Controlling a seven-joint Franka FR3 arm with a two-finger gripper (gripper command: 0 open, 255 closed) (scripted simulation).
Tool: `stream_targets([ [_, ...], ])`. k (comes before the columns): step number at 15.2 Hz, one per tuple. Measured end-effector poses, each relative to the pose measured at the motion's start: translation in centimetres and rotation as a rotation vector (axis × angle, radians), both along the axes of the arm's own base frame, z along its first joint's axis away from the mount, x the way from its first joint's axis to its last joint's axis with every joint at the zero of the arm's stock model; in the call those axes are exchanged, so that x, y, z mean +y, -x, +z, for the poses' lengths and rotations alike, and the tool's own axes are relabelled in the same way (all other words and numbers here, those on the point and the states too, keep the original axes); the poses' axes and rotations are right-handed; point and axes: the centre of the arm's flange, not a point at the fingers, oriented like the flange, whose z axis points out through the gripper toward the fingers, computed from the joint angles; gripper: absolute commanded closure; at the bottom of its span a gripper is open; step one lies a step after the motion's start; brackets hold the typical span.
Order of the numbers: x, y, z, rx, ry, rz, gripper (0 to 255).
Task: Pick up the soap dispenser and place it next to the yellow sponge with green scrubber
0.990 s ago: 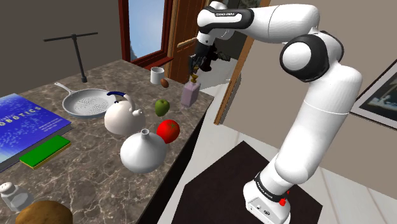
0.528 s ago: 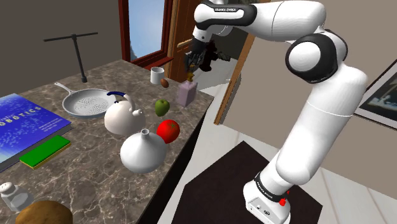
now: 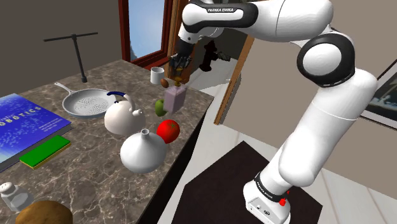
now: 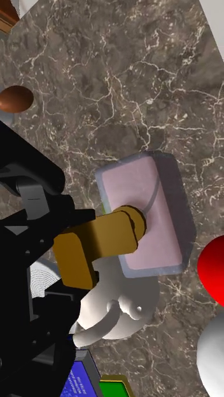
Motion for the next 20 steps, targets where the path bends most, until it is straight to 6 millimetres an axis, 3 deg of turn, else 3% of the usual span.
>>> stream_targets([
  [13,16.9,3.6,0.2,-0.001,0.000,-0.001,255],
  [20,25.6,4.6,1.1,-0.043,-0.018,-0.008,255],
])
